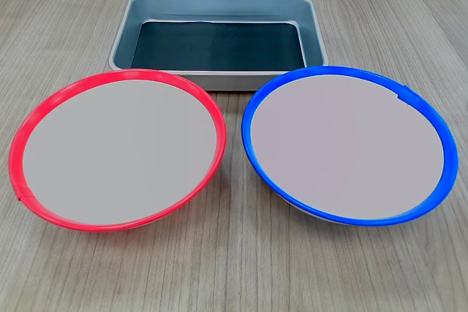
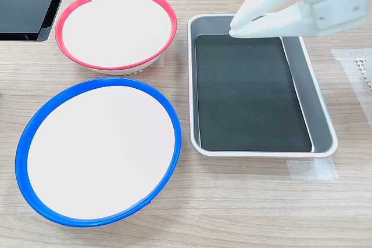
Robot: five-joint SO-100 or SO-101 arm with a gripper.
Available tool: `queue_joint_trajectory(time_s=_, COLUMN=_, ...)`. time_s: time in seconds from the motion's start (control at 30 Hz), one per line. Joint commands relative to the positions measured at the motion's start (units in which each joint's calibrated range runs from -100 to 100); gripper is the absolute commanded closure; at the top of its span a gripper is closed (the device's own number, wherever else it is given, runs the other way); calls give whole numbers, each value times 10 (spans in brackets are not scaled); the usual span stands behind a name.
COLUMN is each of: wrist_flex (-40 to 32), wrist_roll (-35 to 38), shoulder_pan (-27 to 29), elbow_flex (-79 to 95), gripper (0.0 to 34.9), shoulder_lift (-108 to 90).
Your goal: Lift the stacked dish and set it down on the table.
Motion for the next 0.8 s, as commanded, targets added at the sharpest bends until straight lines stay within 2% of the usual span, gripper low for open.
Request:
queue_joint_trajectory(time_s=0.0, wrist_flex=14, wrist_roll=-3, shoulder_pan=0, elbow_flex=57, gripper=349, shoulder_lift=-71)
queue_joint_trajectory(time_s=0.37, wrist_flex=120, wrist_roll=-3, shoulder_pan=-21, elbow_flex=76, gripper=349, shoulder_lift=-109)
queue_joint_trajectory(time_s=0.77, wrist_flex=123, wrist_roll=-6, shoulder_pan=-18, elbow_flex=76, gripper=346, shoulder_lift=-109)
